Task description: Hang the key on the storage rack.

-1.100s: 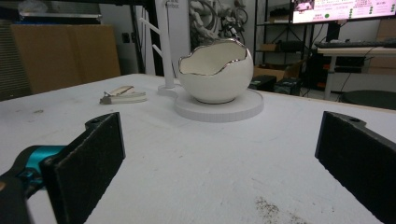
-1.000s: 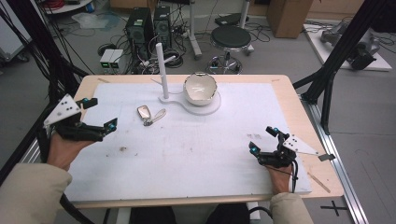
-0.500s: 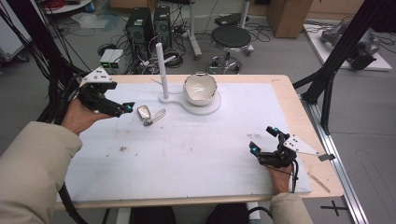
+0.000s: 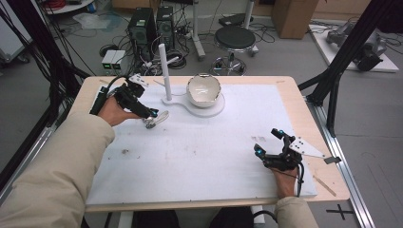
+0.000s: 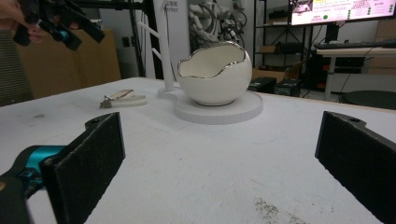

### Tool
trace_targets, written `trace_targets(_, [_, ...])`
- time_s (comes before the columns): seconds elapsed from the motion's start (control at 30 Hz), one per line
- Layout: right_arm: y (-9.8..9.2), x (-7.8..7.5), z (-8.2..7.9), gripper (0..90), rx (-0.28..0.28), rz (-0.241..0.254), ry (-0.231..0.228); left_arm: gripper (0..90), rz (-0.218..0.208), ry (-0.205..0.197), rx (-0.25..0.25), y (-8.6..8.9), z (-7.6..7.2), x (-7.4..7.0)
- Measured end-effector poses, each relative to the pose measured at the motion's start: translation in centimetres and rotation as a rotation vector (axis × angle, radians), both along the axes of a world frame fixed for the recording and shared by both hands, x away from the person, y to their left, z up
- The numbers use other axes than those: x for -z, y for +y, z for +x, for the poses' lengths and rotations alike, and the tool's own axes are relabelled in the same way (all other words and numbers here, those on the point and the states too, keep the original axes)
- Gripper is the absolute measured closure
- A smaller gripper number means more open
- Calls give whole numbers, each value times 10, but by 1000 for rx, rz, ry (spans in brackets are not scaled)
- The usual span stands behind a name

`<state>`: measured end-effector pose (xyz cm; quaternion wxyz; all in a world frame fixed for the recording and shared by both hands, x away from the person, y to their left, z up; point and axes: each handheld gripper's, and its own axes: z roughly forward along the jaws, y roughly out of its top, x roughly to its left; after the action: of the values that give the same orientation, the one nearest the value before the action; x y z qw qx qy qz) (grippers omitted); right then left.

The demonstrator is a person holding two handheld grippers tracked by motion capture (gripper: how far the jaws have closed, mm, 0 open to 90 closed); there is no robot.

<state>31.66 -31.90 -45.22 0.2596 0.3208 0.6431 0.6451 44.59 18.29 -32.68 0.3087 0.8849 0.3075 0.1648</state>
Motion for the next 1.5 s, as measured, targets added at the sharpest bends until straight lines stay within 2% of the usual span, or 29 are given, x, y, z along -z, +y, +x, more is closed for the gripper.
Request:
trace_targets(0.13, [0,0,0,5,1,1,0,24,43,33,12,-7,6,11])
trace_targets(0.6, [0,0,0,5,2,1,0,24,153,159,-4,-20,20,43])
trace_targets(0.7, [0,0,0,5,3,-1,-1,24,168,184,-11,-23,22,49])
trace_targets(0.87, [0,0,0,5,2,3,2,61,157,215,-37,-23,25,59])
trace_targets(1.03, [0,0,0,5,3,3,2,82,180,238,-61,-22,26,66])
trace_targets(1.17, [0,0,0,5,2,4,1,145,185,248,-68,-22,27,66])
trace_targets(1.27, [0,0,0,5,2,5,1,244,205,255,-72,-22,27,66])
trace_targets(1.33, [-1,0,0,5,2,4,0,262,203,260,-82,-23,27,67])
trace_targets(1.37, [0,0,0,5,3,3,0,324,208,264,-80,-23,27,66])
trace_targets(1.47, [0,0,0,5,3,3,0,374,224,267,-90,-25,27,67])
trace_targets(1.5, [0,0,0,5,3,3,0,421,227,273,-96,-25,27,67])
